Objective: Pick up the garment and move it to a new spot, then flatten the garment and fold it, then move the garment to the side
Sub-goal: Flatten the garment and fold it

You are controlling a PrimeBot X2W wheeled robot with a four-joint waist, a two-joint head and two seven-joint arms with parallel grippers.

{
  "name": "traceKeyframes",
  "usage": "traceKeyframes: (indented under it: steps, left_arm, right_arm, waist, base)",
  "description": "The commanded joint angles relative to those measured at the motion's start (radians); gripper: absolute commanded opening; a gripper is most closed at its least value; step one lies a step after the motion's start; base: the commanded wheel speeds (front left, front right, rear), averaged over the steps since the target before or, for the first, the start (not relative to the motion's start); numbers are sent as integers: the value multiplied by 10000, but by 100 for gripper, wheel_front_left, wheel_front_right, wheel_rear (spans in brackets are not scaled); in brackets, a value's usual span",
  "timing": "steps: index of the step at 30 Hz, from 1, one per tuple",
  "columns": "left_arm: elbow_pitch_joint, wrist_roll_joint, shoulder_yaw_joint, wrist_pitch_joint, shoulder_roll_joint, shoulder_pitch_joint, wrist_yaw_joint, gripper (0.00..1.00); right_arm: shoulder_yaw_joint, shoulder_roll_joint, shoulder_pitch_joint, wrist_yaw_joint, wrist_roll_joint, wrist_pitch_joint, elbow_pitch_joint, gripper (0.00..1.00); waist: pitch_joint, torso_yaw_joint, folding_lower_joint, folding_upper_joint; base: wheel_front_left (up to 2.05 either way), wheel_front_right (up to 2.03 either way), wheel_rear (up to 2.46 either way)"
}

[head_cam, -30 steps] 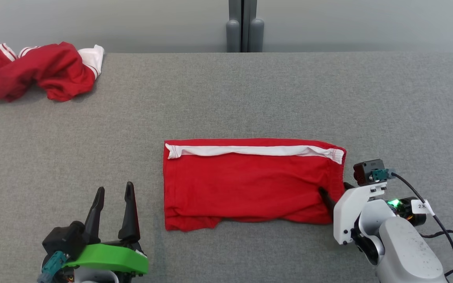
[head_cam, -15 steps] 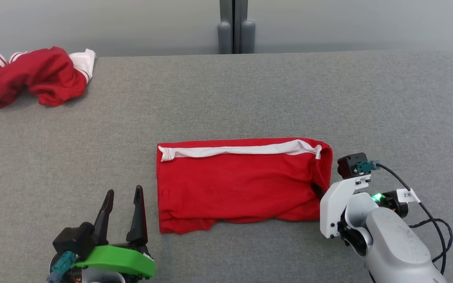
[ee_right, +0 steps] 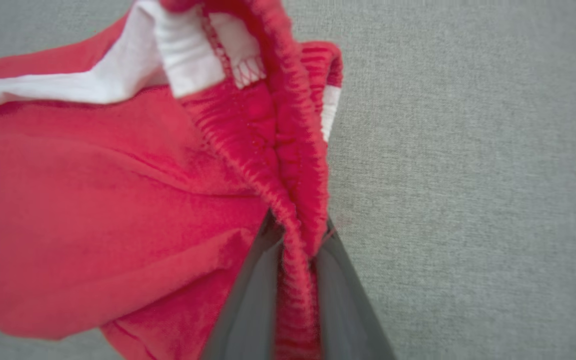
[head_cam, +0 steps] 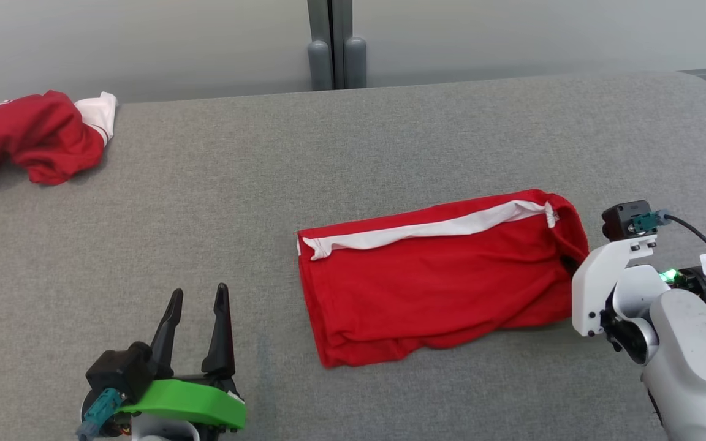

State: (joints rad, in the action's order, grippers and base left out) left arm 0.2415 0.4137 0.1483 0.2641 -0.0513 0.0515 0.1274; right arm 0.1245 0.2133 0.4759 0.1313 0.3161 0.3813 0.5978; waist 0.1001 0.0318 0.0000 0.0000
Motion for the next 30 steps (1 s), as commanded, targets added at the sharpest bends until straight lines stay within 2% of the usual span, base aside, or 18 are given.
traceKeyframes:
  steps: [1, 8, 12, 16, 23, 30]
  left_arm:
    - [-15, -54, -26, 1, -5, 123, 25, 100]
    - [0, 33, -27, 1, -2, 193, 38, 100]
    - [-35, 1, -80, 3, -2, 245, 40, 100]
    - [-62, -5, -83, 3, 0, 299, 44, 100]
    - [-99, 169, 80, 1, -3, 472, 47, 100]
    - [-70, 282, 158, 1, -2, 591, 41, 100]
  right_arm:
    - [4, 68, -196, -11, 51, 86, -189, 0]
    - [477, -581, -326, -11, 673, 334, -1266, 0]
    - [1053, -1189, -139, -10, 1177, 319, -1890, 0]
    - [1737, -1482, 12, -10, 1594, 403, -2112, 0]
    - [2591, -1612, 541, -10, 1981, 178, -1517, 0]
    - [3467, -1610, 1066, -10, 2478, -195, -426, 0]
  waist:
    - [11, -27, 0, 0]
    - [42, -5, 0, 0]
    - [79, 153, 0, 0]
    - [136, 413, 0, 0]
    - [334, 1014, 0, 0]
    - [524, 1444, 0, 0]
  base:
    - [0, 0, 0]
    - [0, 0, 0]
    - [0, 0, 0]
    - [0, 0, 0]
    - [0, 0, 0]
    - [0, 0, 0]
